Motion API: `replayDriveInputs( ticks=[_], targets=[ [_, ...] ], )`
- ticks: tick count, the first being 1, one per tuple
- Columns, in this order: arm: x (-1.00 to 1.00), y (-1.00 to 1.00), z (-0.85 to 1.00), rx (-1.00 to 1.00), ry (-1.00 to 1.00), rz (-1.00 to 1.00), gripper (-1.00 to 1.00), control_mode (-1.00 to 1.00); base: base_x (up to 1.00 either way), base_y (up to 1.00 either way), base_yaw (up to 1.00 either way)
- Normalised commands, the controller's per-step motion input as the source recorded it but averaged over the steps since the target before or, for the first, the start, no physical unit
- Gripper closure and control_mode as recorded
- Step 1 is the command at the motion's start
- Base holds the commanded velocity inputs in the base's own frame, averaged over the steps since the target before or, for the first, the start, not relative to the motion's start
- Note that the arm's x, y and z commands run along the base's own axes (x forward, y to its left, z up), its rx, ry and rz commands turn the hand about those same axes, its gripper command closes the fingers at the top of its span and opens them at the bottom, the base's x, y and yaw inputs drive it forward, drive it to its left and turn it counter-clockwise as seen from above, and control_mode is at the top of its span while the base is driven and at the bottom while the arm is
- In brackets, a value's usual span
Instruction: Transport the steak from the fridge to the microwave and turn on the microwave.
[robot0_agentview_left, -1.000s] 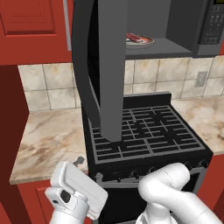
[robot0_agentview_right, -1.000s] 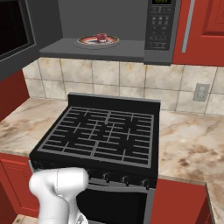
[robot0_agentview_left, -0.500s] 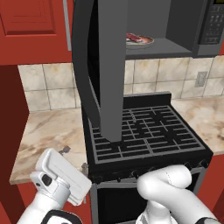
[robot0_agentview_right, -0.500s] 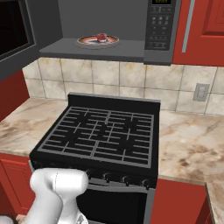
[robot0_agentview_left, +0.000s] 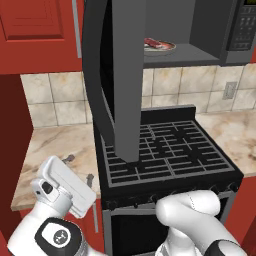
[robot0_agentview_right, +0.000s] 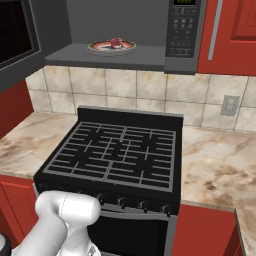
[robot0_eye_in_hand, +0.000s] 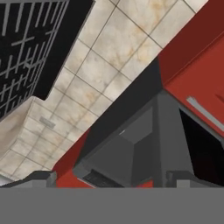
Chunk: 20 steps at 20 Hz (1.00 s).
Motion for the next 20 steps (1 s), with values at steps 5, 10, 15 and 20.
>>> replayDriveInputs(
  ticks=[5,10,15,20],
  targets=[
    [0.30,0.00,0.07,0.00,0.00,0.00,-1.00,-1.00,0.00,0.00,0.00],
    [0.15,0.00,0.22,0.00,-0.03,0.00,-1.00,-1.00,0.00,0.00,0.00],
    [0.08,0.00,0.22,0.00,-0.09,0.00,-1.00,-1.00,0.00,0.00,0.00],
    [0.01,0.03,0.22,0.00,-0.17,0.00,-1.00,-1.00,0.00,0.00,0.00]
  ],
)
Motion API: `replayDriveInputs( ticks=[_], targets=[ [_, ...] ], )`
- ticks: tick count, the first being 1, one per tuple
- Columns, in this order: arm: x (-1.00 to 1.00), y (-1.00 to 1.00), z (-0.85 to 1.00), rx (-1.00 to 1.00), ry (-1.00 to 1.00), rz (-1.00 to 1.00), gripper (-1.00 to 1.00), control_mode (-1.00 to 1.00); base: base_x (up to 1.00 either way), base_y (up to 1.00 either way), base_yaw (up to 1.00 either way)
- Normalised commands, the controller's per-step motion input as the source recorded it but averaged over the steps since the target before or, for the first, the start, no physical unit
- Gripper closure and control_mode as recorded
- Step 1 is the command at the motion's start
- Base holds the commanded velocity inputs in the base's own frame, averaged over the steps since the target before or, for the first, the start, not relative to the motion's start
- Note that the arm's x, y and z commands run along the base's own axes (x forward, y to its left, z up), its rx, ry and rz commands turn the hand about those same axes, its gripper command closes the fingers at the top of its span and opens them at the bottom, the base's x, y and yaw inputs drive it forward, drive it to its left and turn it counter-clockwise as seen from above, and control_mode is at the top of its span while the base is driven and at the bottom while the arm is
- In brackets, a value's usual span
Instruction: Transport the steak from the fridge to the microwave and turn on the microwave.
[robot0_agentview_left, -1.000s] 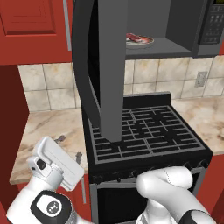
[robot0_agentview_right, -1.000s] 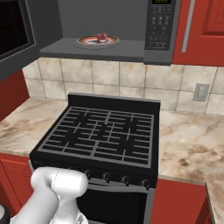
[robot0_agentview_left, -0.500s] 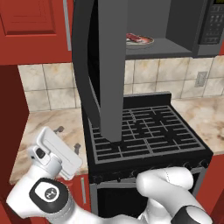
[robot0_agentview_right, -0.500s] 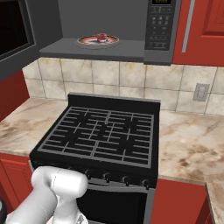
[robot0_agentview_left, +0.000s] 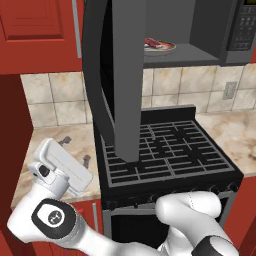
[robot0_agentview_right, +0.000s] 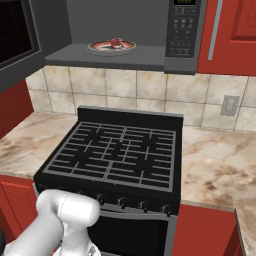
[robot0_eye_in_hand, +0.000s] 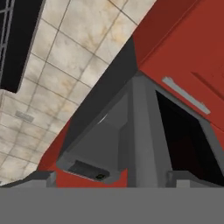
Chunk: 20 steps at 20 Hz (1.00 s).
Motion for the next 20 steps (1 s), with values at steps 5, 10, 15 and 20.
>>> replayDriveInputs(
  ticks=[5,10,15,20],
  targets=[
    [0.00,0.00,0.27,0.00,-0.17,0.00,-1.00,-1.00,0.00,0.00,0.00],
    [0.00,0.00,0.33,0.00,-0.17,0.00,-1.00,-1.00,0.00,0.00,0.00],
    [0.00,-0.01,0.41,0.01,-0.18,-0.01,-1.00,-1.00,0.00,0.00,0.00],
    [0.00,-0.22,0.31,0.06,-0.12,-0.07,-1.00,-1.00,0.00,0.00,0.00]
  ],
)
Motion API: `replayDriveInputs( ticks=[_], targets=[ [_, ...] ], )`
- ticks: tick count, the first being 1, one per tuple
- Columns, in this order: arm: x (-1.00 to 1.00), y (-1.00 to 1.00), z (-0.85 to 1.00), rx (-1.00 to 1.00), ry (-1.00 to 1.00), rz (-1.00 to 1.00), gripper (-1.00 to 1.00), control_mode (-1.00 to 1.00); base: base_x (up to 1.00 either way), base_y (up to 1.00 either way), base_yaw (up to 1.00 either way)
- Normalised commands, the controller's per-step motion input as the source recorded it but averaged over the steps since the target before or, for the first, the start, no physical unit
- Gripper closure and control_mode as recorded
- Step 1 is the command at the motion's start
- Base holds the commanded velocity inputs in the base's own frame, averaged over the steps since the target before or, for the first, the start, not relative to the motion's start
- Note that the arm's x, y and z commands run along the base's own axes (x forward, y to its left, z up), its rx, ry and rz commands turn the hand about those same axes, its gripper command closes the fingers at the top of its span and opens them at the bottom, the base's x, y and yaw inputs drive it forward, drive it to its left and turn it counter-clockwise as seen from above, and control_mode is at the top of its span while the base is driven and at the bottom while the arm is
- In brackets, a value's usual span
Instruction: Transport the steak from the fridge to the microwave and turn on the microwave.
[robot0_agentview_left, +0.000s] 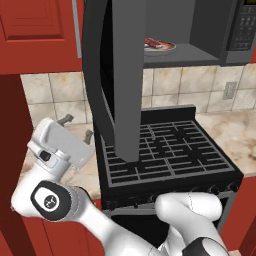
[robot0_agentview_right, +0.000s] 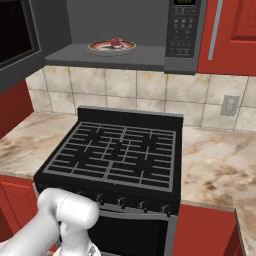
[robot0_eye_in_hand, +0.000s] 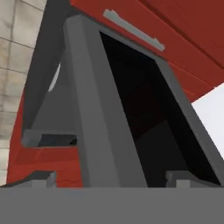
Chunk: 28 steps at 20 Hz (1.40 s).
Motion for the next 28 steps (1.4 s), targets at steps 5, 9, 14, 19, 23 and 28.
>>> replayDriveInputs(
  ticks=[5,9,14,19,23,28],
  targets=[
    [0.00,-0.40,0.30,0.15,-0.04,-0.09,-1.00,-1.00,0.00,0.00,0.00],
    [-0.04,-0.39,0.46,0.17,-0.03,-0.08,-1.00,-1.00,0.00,0.00,0.00],
    [-0.09,-0.34,0.58,0.17,-0.05,-0.05,-1.00,-1.00,0.00,0.00,0.00],
    [-0.32,-0.53,0.58,0.18,-0.02,-0.04,-1.00,-1.00,0.00,0.00,0.00],
    [-0.41,-0.75,0.50,0.16,0.00,-0.09,-1.00,-1.00,0.00,0.00,0.00],
    [-0.22,-0.83,0.54,0.14,-0.02,-0.06,-1.00,-1.00,0.00,0.00,0.00]
  ],
)
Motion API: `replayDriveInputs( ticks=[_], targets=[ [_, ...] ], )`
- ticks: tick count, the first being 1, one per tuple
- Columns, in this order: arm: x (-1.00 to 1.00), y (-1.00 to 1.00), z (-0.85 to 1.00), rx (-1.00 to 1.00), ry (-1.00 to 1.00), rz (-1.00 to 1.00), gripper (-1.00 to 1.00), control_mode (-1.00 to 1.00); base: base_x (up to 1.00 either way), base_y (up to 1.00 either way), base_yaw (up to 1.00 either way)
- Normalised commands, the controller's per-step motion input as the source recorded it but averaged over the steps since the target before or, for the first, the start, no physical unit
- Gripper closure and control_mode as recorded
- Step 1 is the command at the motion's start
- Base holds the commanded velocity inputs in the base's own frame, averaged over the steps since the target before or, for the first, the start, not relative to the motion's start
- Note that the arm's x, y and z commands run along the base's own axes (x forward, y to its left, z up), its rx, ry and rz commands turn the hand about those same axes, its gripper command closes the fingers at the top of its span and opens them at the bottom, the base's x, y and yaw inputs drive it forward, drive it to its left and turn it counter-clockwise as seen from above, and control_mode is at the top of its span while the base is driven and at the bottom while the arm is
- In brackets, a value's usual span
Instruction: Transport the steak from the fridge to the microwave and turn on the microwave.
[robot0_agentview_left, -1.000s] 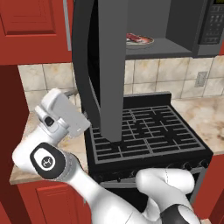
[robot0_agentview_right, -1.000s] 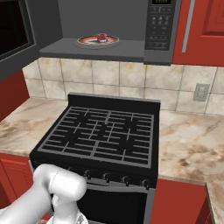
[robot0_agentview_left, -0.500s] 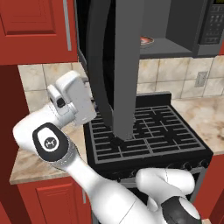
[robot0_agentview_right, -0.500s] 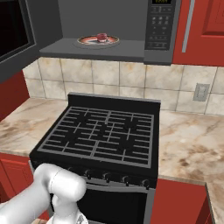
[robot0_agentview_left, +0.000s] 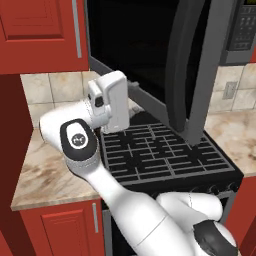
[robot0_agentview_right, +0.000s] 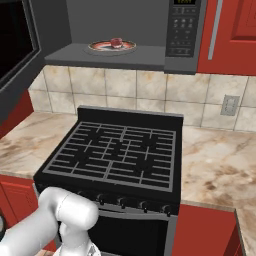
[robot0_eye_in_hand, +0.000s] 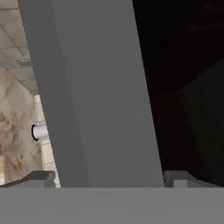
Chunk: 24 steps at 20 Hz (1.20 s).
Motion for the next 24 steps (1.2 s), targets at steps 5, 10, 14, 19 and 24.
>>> replayDriveInputs(
  ticks=[5,10,14,19,24],
  targets=[
    [-0.13,-0.87,0.66,0.14,0.00,-0.04,-1.00,-1.00,0.00,0.00,0.00],
    [-0.01,-0.87,0.74,0.12,0.00,-0.02,-1.00,-1.00,0.00,0.00,0.00],
    [0.00,-0.89,0.70,0.11,0.00,0.00,-1.00,-1.00,0.00,0.00,0.00],
    [0.01,-0.88,0.49,0.09,0.01,0.00,-1.00,-1.00,0.00,0.00,0.00],
    [0.30,-0.88,0.30,0.08,0.01,0.00,-1.00,-1.00,0.00,0.00,0.00]
  ],
)
